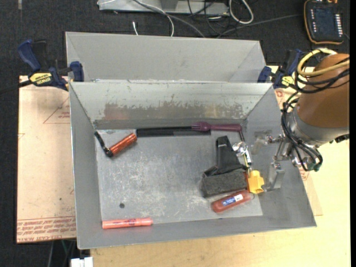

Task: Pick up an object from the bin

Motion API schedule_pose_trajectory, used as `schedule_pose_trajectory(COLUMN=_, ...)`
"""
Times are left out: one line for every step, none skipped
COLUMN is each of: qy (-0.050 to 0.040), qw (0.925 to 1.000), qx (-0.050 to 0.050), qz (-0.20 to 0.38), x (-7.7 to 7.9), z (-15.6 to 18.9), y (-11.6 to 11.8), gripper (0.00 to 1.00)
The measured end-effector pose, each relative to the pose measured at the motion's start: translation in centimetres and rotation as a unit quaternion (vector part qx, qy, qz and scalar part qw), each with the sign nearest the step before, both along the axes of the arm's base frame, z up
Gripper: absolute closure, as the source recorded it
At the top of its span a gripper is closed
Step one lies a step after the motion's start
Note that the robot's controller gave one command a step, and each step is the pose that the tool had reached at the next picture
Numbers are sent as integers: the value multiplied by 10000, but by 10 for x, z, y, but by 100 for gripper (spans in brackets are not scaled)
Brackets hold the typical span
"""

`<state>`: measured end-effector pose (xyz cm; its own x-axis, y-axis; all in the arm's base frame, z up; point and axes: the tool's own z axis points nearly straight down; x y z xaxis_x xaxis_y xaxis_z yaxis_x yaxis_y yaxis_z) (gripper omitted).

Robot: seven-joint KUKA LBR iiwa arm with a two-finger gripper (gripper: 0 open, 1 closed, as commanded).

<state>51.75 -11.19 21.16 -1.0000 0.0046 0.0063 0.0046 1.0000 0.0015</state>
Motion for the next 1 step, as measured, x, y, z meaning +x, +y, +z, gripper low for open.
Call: schedule_pose_trajectory(qy=-38, qw=10000, qx=-6, qz=24, x=1, z=5, y=1, gripper=0)
